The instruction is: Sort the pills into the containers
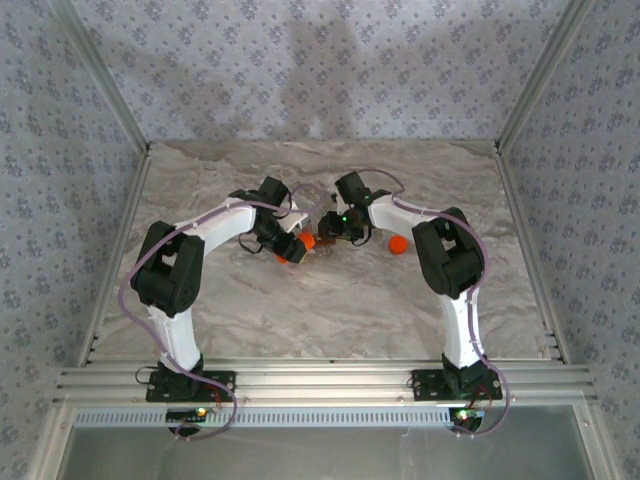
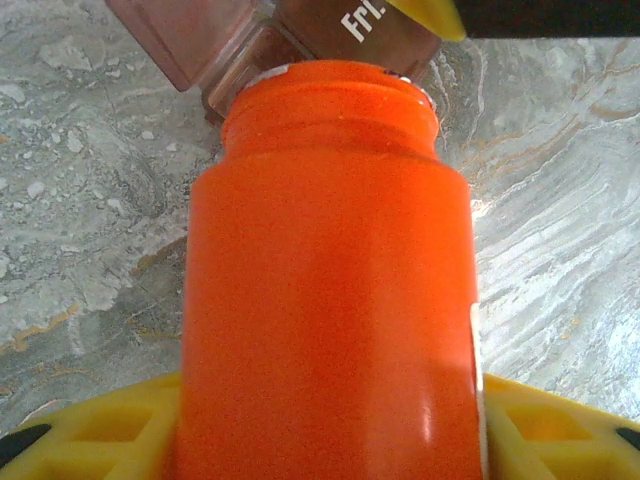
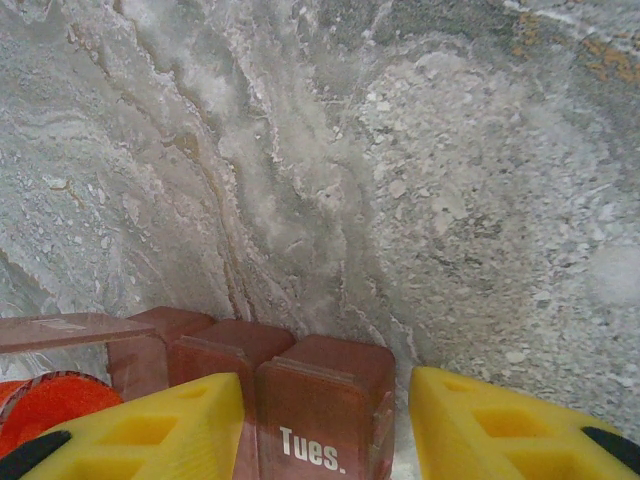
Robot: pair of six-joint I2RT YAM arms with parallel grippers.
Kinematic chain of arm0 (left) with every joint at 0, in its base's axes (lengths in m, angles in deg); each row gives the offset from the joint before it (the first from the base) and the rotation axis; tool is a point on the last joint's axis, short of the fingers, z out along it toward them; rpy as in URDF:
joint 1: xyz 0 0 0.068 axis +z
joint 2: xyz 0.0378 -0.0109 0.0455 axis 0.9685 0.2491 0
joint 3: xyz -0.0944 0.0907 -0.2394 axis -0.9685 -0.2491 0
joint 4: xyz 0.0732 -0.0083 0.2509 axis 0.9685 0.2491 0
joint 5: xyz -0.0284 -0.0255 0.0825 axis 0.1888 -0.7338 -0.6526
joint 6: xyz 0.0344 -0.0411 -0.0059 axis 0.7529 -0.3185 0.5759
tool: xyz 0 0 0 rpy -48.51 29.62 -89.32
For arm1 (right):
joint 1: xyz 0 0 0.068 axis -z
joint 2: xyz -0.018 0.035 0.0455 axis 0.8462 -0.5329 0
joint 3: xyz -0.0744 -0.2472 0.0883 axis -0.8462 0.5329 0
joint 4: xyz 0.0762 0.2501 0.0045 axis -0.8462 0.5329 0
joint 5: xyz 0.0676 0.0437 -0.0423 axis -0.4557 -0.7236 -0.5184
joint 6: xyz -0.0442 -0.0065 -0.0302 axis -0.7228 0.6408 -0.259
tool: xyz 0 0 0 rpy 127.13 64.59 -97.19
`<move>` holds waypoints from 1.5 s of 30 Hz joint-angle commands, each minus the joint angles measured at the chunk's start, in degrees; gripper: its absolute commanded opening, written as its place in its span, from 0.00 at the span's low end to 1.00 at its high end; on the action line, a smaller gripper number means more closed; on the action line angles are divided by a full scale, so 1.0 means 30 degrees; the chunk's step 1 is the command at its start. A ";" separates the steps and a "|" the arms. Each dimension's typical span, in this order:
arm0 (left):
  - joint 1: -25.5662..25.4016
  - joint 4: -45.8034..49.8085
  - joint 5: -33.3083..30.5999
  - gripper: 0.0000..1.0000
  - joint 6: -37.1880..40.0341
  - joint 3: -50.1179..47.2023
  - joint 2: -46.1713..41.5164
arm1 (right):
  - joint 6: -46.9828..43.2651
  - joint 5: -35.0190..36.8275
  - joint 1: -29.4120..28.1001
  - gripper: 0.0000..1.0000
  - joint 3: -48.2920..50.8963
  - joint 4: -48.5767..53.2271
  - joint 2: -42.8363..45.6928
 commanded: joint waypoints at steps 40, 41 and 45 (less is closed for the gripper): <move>-0.0098 0.2847 -0.0940 0.00 0.0441 0.2753 0.1073 | 0.0181 0.0086 -0.0091 0.49 -0.0122 0.0286 -0.0755; -0.0098 0.2871 -0.0966 0.00 0.0470 0.2746 0.1095 | 0.0182 0.0088 -0.0076 0.49 -0.0150 0.0334 -0.0726; -0.0098 0.2975 -0.0995 0.00 0.0510 0.2870 0.1212 | 0.0183 0.0104 -0.0083 0.49 -0.0153 0.0341 -0.0721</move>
